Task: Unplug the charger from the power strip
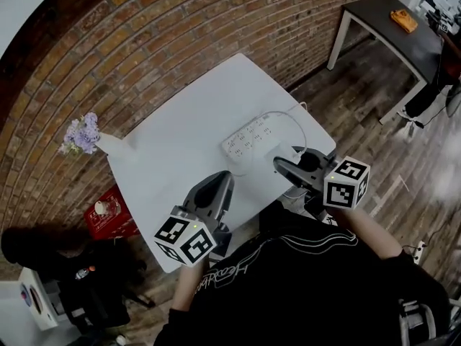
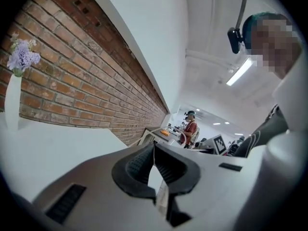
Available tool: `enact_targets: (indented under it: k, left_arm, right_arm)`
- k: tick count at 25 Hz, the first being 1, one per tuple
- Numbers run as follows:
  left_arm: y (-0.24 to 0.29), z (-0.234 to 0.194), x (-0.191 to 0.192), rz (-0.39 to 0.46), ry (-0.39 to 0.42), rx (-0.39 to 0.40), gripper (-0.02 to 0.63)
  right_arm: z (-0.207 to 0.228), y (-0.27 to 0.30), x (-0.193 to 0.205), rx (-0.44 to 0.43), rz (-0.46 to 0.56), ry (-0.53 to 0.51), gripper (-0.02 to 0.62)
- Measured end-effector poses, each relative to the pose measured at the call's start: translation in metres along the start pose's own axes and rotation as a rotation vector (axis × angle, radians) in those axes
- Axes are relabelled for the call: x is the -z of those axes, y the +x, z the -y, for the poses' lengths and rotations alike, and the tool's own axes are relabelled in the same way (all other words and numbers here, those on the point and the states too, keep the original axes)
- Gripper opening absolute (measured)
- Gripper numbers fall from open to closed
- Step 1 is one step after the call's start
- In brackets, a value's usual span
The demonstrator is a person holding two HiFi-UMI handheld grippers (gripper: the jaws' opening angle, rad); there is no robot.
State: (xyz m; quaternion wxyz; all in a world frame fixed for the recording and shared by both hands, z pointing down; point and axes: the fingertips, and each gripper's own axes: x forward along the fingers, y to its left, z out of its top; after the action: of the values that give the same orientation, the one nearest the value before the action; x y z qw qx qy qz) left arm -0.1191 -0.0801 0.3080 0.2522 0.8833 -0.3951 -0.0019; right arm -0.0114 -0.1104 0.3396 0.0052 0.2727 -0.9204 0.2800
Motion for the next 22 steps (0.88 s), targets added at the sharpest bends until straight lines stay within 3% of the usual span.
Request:
enact_targets:
  k: [22]
  left_arm:
    - [0.010, 0.010, 0.018, -0.006, -0.032, 0.016, 0.008]
  right_arm:
    - [0.009, -0.018, 0.012, 0.041, 0.014, -0.030, 0.121]
